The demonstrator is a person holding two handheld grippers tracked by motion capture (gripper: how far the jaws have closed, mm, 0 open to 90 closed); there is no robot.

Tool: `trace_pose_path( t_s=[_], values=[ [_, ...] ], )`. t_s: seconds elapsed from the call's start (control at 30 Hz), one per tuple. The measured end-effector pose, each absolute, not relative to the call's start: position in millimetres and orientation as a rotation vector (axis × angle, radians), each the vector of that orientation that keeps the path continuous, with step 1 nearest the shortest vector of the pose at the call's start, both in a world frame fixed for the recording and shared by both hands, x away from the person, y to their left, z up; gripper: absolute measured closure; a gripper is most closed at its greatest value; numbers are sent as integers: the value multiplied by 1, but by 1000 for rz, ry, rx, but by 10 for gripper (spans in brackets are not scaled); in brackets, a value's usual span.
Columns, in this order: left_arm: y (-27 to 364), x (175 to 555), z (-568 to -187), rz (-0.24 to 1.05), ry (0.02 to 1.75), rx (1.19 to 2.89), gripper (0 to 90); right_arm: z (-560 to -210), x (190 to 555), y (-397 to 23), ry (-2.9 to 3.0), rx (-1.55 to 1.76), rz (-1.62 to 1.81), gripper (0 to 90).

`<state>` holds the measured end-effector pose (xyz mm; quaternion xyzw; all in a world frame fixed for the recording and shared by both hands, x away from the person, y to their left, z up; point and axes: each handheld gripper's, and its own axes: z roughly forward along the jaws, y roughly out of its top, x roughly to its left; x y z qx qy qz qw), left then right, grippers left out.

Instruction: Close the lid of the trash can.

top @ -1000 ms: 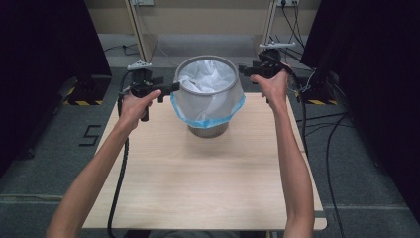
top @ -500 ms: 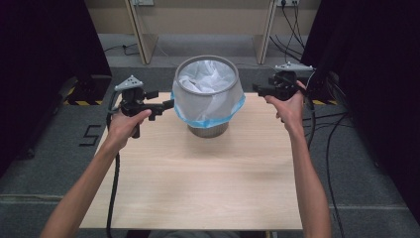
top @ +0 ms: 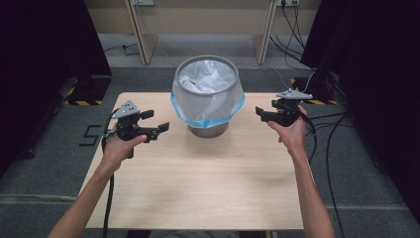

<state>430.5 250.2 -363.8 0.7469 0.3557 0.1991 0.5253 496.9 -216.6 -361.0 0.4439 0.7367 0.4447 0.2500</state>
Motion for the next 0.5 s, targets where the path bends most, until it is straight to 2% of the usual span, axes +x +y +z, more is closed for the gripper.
trace_pose_path(
  t_s=[0.13,0.5],
  values=[
    [253,426,-379,460,858,1806,177,-375,494,-217,2026,1216,1203,281],
    [263,403,-452,394,897,1857,185,-408,477,-219,2077,1245,1159,289]
  ],
)
